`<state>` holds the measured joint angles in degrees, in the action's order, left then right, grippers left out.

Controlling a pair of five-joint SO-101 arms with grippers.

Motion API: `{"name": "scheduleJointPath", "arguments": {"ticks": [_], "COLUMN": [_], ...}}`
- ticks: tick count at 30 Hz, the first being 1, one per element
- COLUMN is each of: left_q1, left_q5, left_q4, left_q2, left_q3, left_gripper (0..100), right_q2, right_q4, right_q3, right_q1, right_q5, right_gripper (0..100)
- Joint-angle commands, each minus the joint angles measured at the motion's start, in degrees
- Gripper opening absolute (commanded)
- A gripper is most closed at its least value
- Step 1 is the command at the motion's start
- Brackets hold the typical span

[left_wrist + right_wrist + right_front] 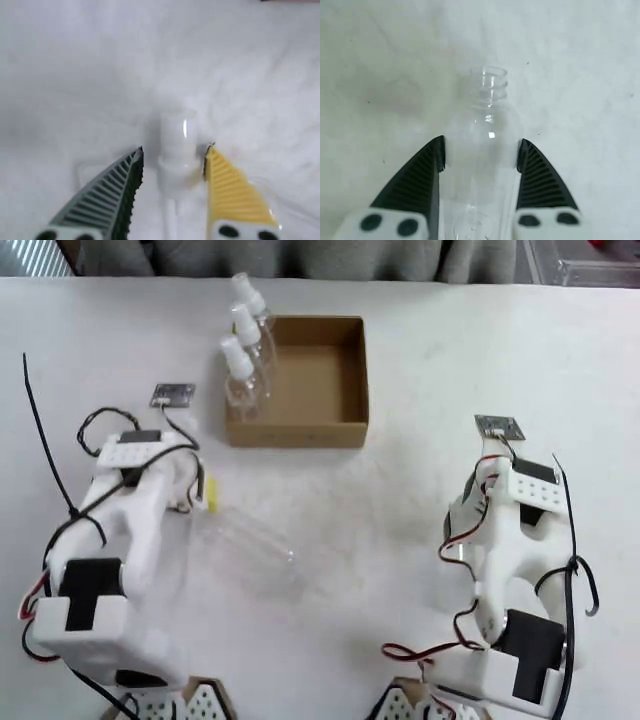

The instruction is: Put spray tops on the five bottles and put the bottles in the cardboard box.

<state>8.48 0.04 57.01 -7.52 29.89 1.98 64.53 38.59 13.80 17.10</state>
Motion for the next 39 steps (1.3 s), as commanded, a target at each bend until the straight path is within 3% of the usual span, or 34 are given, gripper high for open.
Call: {"name": "scheduleJointPath", "arguments": {"ticks": [1, 4, 11, 19, 28, 39], "left_q1": [-0.66, -1.45, -2.07, -1.63, -1.54, 0.48], "left_q5": [0.62, 0.62, 0.26, 0.26, 0.09, -3.43], "left_q4": [-0.18, -0.18, -3.08, -2.55, -0.97, -0.97], "left_q2": [-0.22, -0.4, -0.57, -0.22, -0.13, -0.04], "left_q3": [-3.08, -3.08, -3.08, -2.46, -2.46, -2.46], "left_gripper": [28, 28, 8, 8, 8, 8], "right_q2": [-1.45, -1.45, -1.45, -0.04, 9.71, 18.42], "right_q4": [-2.24, -2.24, -2.33, -1.36, 13.05, 2.86], "right_q3": [0.79, 0.79, 0.79, -0.88, -19.16, -26.99], "right_q1": [-0.22, -0.22, -0.22, -0.75, -0.66, -0.75], "right_q5": [0.62, 0.62, 0.62, 0.62, 1.05, 0.53], "right_gripper": [1.7, 1.7, 1.7, 1.7, 1.7, 1.6]}}
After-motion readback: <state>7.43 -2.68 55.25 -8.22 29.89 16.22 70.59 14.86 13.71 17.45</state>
